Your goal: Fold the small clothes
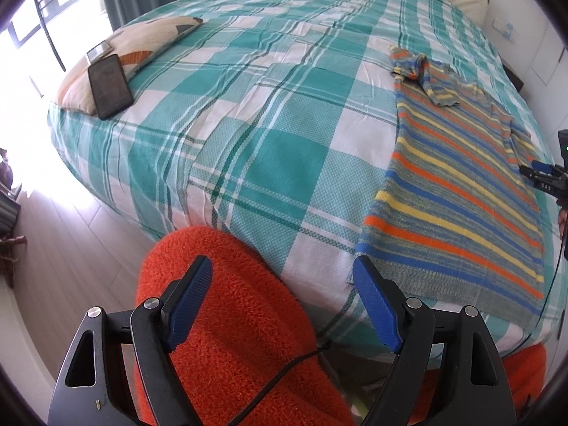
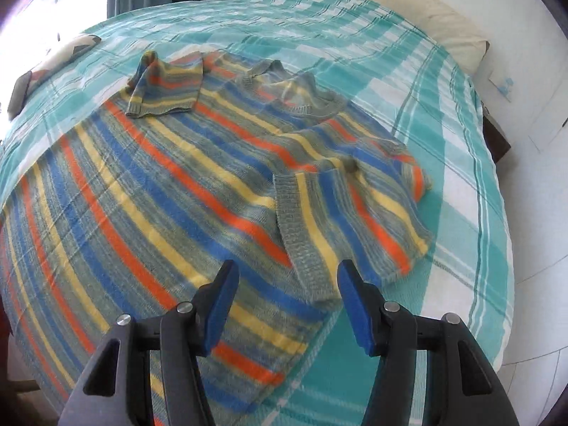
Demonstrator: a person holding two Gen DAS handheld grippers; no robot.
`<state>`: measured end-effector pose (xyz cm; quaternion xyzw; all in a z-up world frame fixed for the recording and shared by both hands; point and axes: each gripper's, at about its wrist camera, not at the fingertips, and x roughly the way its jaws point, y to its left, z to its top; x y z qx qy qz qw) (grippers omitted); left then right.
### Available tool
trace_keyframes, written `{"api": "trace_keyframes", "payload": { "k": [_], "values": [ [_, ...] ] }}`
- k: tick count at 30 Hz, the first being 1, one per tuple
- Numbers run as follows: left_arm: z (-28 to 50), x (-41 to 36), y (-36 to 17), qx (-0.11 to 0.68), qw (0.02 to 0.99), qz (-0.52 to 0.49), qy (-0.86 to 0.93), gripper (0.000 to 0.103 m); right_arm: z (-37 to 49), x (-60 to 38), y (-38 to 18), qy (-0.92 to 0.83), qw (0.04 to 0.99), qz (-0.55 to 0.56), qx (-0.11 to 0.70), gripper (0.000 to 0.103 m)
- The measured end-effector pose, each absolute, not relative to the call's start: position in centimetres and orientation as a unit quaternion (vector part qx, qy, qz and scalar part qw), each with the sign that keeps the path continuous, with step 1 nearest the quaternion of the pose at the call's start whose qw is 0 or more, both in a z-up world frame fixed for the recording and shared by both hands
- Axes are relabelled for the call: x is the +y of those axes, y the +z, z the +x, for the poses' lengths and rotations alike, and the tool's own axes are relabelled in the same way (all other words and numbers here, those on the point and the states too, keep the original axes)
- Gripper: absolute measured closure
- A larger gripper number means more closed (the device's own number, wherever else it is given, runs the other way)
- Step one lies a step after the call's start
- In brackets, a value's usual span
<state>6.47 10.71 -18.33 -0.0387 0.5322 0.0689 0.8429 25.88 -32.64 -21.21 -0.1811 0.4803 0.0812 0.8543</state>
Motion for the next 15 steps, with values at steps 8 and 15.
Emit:
{"api": "trace_keyframes", "payload": {
  "k": [8,15],
  "values": [
    [5.6,12.2,-19.3,0.552,0.828,-0.051,0.090,0.020,28.1,-42.8,-18.5,0.043,0.881,0.048,0.469,0.100],
    [7.4,9.5,-19.6,0.557,0.827,-0.043,0.052,0.020,22.0,-59.9,-15.4,-0.090,0.863,0.274,0.415,0.100]
  ]
}}
